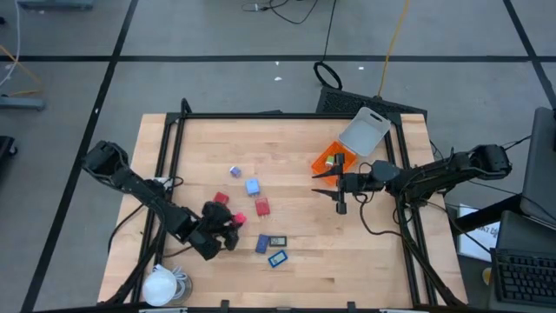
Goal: Pick & Place Office items
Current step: Put the pink charger adapter into the orange bin
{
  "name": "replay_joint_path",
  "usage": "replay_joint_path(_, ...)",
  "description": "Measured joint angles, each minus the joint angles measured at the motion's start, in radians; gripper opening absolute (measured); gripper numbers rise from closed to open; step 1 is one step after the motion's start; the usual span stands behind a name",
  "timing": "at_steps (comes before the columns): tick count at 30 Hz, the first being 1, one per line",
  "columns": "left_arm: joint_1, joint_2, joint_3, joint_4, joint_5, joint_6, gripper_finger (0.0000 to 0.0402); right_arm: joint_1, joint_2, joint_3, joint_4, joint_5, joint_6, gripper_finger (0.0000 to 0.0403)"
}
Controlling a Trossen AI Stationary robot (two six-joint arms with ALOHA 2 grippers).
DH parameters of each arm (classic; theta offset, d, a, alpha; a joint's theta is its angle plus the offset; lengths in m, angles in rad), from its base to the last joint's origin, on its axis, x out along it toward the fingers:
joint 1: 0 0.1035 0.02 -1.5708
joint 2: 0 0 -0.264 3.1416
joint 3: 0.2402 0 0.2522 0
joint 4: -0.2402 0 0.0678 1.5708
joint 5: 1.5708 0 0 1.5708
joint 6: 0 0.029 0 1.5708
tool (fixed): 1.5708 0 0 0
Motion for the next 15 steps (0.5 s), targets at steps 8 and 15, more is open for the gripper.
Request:
replay_joint_path(8,0.081,0.000,0.000,0.349,0.015,0.476,0.0158,0.001,0.000,0.000,-0.017,-0.001,0.172,0.0161)
replay_joint_path(15,0.148,-0.001,0.001,0.539,0.014,0.771,0.0150,0.049,0.036,0.000,-0.014,-0.001,0.244,0.0161)
